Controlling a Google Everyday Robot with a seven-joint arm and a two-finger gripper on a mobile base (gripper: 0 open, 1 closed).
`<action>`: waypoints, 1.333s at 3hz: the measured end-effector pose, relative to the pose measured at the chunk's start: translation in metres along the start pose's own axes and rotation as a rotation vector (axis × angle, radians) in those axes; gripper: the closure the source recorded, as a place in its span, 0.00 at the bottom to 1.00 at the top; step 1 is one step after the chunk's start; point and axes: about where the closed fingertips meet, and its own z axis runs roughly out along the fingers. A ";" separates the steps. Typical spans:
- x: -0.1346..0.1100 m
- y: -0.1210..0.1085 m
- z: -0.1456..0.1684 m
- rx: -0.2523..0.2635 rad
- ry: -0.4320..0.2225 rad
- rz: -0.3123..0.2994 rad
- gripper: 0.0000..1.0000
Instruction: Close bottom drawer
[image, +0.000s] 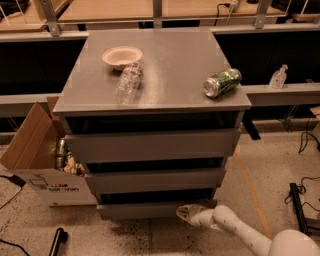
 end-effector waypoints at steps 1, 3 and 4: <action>0.019 -0.022 0.009 0.004 0.003 0.010 1.00; 0.023 0.003 -0.001 -0.057 -0.054 0.001 1.00; 0.014 0.042 -0.037 -0.114 -0.112 -0.020 1.00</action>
Offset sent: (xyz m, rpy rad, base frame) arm 0.0361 -0.0242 -0.0111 0.0010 -0.0034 -0.0216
